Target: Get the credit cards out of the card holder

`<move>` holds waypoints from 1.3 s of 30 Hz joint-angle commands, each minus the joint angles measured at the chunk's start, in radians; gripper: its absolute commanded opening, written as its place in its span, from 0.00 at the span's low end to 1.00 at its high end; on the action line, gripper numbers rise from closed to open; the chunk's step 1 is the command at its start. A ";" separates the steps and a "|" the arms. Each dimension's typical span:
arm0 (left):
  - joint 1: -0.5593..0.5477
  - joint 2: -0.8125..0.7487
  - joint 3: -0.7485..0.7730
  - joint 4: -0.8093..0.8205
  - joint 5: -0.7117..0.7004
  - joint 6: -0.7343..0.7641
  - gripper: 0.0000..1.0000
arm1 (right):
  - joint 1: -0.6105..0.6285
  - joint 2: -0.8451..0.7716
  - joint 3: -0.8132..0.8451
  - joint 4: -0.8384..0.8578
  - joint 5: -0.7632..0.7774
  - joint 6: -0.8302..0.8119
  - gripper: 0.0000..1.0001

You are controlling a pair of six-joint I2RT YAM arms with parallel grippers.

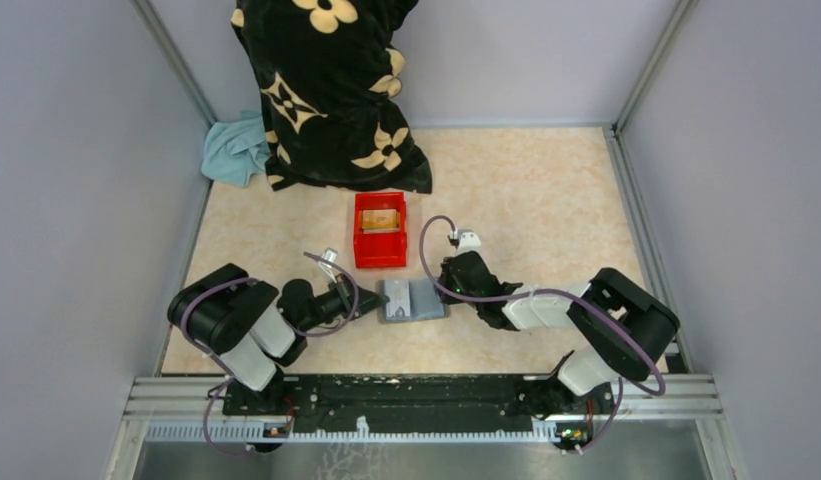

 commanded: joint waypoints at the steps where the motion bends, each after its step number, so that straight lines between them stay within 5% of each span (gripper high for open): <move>1: 0.014 -0.102 -0.017 0.073 0.039 0.007 0.00 | 0.022 0.009 -0.009 -0.089 -0.092 -0.039 0.00; 10: 0.019 -0.337 -0.005 -0.059 0.016 0.015 0.00 | 0.018 -0.198 -0.078 0.081 -0.209 -0.038 0.00; 17: 0.031 -0.475 0.098 -0.278 0.034 0.051 0.00 | -0.051 -0.365 -0.126 0.190 -0.362 -0.005 0.39; 19: 0.037 -0.474 0.125 -0.279 0.052 0.041 0.00 | -0.082 -0.402 -0.129 0.214 -0.413 0.006 0.41; 33: 0.050 -0.152 0.153 0.315 0.194 -0.218 0.00 | -0.118 -0.402 -0.123 0.408 -0.597 0.115 0.41; 39: 0.052 -0.158 0.149 0.339 0.196 -0.227 0.00 | -0.119 -0.386 -0.142 0.418 -0.574 0.110 0.41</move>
